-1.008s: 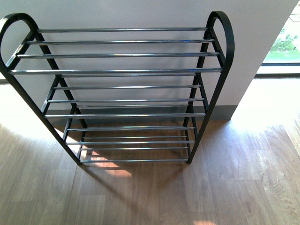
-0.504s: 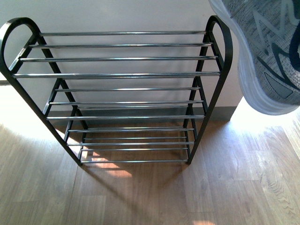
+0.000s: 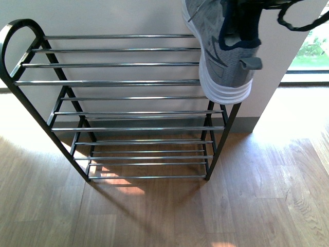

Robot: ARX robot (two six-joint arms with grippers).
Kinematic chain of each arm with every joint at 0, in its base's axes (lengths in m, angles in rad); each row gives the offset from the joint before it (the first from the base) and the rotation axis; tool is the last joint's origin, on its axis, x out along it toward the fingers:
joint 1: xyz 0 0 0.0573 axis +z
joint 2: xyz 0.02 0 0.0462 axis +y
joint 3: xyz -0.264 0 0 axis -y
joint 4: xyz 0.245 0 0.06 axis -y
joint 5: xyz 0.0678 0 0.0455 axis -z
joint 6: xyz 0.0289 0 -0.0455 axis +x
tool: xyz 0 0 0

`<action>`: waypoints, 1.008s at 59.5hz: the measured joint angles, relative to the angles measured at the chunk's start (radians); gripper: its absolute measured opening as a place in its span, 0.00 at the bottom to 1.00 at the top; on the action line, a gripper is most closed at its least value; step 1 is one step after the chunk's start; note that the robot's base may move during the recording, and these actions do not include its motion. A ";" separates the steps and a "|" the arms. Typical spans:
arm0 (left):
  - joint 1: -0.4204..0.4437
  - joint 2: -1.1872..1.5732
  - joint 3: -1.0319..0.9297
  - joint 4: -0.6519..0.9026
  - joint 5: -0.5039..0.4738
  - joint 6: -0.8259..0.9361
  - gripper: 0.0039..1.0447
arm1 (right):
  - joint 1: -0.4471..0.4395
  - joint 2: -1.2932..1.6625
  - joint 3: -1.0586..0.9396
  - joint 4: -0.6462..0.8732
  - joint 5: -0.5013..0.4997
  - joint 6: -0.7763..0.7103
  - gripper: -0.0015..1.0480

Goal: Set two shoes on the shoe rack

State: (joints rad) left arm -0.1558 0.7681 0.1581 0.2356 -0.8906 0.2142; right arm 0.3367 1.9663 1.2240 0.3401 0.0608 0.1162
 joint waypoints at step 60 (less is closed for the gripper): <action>0.000 0.000 0.000 0.000 0.000 0.000 0.01 | -0.135 -0.203 -0.080 -0.106 0.014 0.166 0.73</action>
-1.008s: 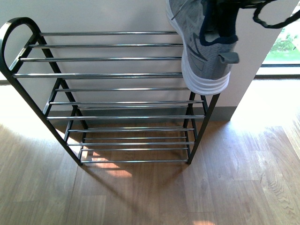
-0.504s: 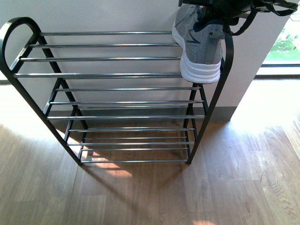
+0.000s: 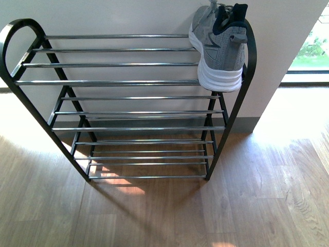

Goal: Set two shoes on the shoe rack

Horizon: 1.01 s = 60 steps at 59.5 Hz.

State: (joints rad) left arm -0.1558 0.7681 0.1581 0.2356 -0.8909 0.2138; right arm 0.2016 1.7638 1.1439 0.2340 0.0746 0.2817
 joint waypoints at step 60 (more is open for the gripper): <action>0.000 0.000 0.000 0.000 0.000 0.000 0.01 | -0.198 -0.677 -0.978 0.675 -0.070 -0.276 0.02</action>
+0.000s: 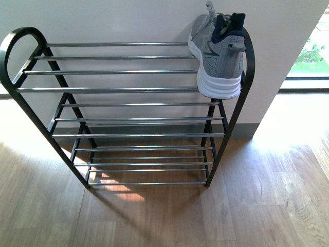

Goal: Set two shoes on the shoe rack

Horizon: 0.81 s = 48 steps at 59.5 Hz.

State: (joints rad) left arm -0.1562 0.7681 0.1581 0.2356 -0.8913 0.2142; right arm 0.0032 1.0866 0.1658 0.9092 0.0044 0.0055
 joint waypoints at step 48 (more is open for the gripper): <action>0.000 0.000 0.000 0.000 0.001 0.000 0.01 | -0.001 -0.540 -0.146 -0.373 -0.002 0.000 0.02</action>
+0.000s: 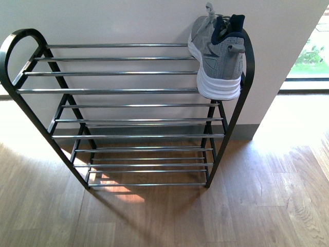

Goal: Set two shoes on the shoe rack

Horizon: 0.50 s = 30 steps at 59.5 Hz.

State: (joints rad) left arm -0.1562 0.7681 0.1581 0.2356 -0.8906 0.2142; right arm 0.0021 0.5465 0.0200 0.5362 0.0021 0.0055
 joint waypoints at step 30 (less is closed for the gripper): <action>0.000 0.000 0.000 0.000 0.000 0.000 0.01 | 0.000 -0.231 -0.001 -0.219 0.000 0.000 0.02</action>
State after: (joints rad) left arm -0.1562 0.7681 0.1581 0.2356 -0.8906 0.2142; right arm 0.0017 0.3157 0.0193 0.3168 0.0021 0.0055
